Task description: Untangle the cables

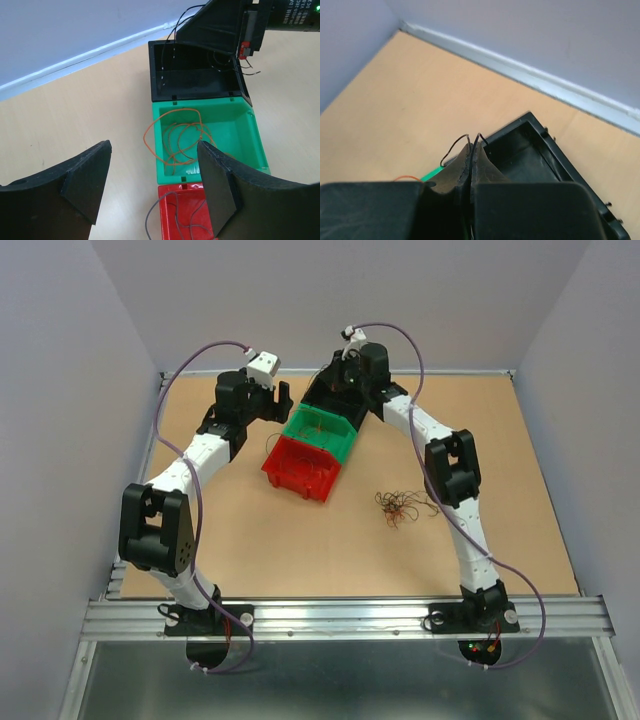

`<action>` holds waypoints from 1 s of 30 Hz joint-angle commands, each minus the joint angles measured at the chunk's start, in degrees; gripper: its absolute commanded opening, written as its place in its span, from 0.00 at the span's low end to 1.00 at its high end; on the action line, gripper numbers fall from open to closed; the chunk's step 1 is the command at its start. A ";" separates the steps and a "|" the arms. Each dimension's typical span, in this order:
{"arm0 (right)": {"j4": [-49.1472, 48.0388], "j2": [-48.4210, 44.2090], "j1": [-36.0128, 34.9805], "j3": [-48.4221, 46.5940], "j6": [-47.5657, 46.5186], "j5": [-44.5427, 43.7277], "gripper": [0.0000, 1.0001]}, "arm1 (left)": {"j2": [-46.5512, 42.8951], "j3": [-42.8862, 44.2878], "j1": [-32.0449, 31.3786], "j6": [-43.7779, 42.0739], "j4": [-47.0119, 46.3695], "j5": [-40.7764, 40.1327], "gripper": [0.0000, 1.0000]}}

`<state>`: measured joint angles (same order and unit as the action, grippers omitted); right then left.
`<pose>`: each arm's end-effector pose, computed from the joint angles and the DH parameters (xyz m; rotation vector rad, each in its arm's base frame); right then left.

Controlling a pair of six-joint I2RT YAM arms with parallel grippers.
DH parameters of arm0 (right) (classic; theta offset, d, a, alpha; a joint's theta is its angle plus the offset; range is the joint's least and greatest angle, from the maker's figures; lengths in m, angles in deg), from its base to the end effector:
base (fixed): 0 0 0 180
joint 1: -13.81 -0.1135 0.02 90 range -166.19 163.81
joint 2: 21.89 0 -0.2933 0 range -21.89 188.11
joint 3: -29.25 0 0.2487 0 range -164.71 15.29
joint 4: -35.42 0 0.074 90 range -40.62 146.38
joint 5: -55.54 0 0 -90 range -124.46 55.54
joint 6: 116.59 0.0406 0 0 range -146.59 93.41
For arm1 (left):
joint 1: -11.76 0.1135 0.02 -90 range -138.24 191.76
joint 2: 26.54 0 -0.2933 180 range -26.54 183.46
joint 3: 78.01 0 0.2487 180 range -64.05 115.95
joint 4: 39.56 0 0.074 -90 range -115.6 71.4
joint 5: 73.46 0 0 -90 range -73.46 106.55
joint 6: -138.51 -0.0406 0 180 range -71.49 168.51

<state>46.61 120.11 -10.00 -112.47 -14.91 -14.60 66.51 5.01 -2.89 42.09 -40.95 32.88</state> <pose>0.5523 0.2588 0.2705 -0.4470 1.7655 0.7498 0.3765 -0.1102 0.3461 0.5217 1.6475 -0.3514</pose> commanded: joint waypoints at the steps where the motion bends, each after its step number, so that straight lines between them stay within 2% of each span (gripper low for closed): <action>1: -20.41 -8.21 -0.27 12.25 3.08 3.35 0.01 | -0.33 2.84 -0.29 -0.88 -1.34 0.27 0.80; 5: -25.01 -10.33 0.43 15.79 4.48 3.61 0.01 | -0.33 2.84 -0.29 -0.79 -1.26 0.36 0.80; 11: -27.73 -6.56 3.59 15.17 10.63 7.82 0.00 | -0.68 2.66 -0.29 -0.79 -1.26 0.45 0.80; 18: -33.09 -4.10 7.28 20.18 15.82 10.81 0.00 | -0.59 2.75 -0.29 -0.71 -1.17 0.62 0.80; 24: -33.80 2.57 9.22 15.27 20.04 14.77 0.01 | -0.60 2.92 -0.29 -0.53 -1.17 0.89 0.80; 30: -34.06 3.12 9.22 14.03 21.01 15.48 0.01 | -0.16 3.19 -0.37 -0.62 -0.99 0.71 0.80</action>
<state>16.60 124.76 -0.03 -94.16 4.54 -1.40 66.58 5.10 -2.91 41.92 -40.62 33.04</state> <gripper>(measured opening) 0.013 0.803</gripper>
